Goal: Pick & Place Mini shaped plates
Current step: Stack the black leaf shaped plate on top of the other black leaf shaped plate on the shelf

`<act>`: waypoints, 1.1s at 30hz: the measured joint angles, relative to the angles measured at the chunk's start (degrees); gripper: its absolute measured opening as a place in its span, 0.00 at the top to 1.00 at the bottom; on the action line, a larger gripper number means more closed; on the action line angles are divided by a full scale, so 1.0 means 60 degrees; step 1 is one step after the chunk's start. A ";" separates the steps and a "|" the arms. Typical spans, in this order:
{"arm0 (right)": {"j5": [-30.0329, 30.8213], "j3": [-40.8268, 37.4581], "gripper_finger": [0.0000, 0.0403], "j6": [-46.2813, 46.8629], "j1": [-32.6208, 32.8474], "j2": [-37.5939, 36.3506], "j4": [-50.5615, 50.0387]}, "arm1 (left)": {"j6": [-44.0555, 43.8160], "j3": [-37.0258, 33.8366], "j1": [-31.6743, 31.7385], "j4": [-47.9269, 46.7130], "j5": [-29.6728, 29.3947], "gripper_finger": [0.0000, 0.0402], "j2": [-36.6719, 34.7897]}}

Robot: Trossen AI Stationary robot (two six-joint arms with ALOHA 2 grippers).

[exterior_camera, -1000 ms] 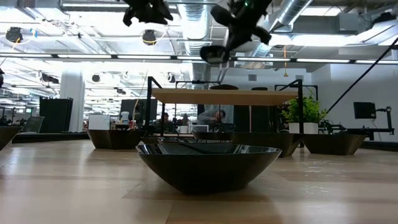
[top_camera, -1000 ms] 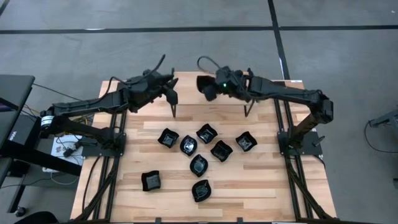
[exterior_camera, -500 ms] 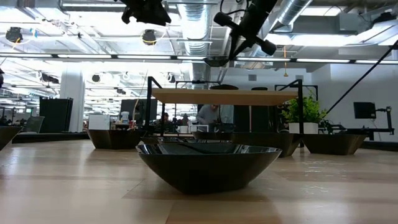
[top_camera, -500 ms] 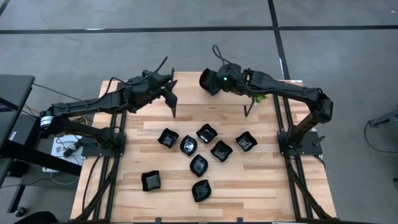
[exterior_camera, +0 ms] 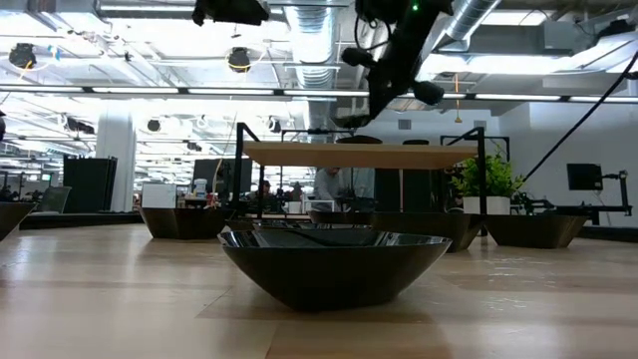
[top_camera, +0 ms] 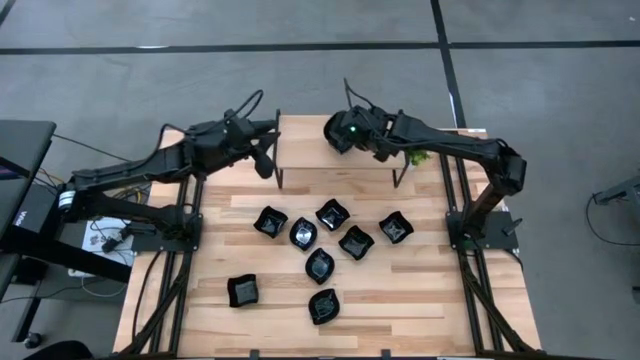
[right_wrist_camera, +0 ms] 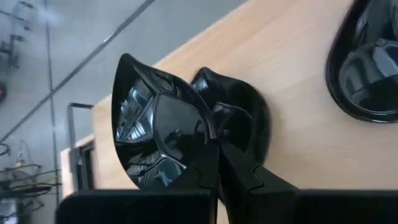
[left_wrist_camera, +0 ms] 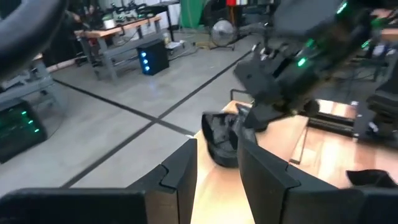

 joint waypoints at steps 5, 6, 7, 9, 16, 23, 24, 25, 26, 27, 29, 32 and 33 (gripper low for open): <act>-0.0477 -0.0005 1.00 0.0121 -0.0273 0.0030 -0.0472 | 0.0204 -0.0918 0.0234 0.0613 0.0922 0.71 -0.0447; -0.0501 -0.0006 1.00 0.0096 -0.0304 0.0037 -0.0522 | 0.0193 -0.1168 0.0273 0.0875 0.1117 0.71 -0.0569; -0.0516 -0.0006 1.00 0.0091 -0.0318 0.0038 -0.0514 | 0.0189 -0.1422 0.0332 0.1168 0.1298 0.71 -0.0709; -0.0515 -0.0006 1.00 0.0090 -0.0339 0.0038 -0.0516 | 0.0174 -0.1898 0.0419 0.1794 0.1632 0.71 -0.1050; -0.0712 -0.0006 1.00 0.0058 -0.0502 0.0038 -0.0624 | 0.0140 -0.3380 0.0697 0.3204 0.2549 0.71 -0.2210; -0.0977 -0.0006 1.00 -0.0163 -0.0654 0.0044 -0.0590 | 0.0140 -0.4551 0.0984 0.3673 0.4631 0.71 -0.2952; -0.0966 -0.0006 1.00 -0.0196 -0.0675 0.0049 -0.0577 | 0.0142 -0.4699 0.1005 0.3674 0.4866 0.71 -0.2986; -0.0893 -0.0006 1.00 -0.0213 -0.0678 0.0050 -0.0565 | 0.0142 -0.4799 0.1019 0.3657 0.5012 0.71 -0.3000; -0.0824 -0.0006 1.00 -0.0209 -0.0678 0.0052 -0.0560 | 0.0135 -0.4905 0.1020 0.3654 0.5106 0.71 -0.3020; -0.0810 -0.0006 1.00 -0.0210 -0.0679 0.0052 -0.0542 | 0.0111 -0.4997 0.1019 0.3643 0.5143 0.71 -0.3036; -0.0879 -0.0006 1.00 -0.0224 -0.0757 0.0052 -0.0464 | 0.0090 -0.5113 0.1016 0.3690 0.5167 0.71 -0.3040; -0.0907 0.0012 1.00 -0.0236 -0.0763 0.0251 -0.0307 | 0.0069 -0.5231 0.1016 0.3673 0.5164 0.71 -0.3037; -0.0920 0.0005 1.00 -0.0273 -0.0748 0.0341 -0.0346 | 0.0068 -0.5253 0.1016 0.3687 0.5163 0.71 -0.3050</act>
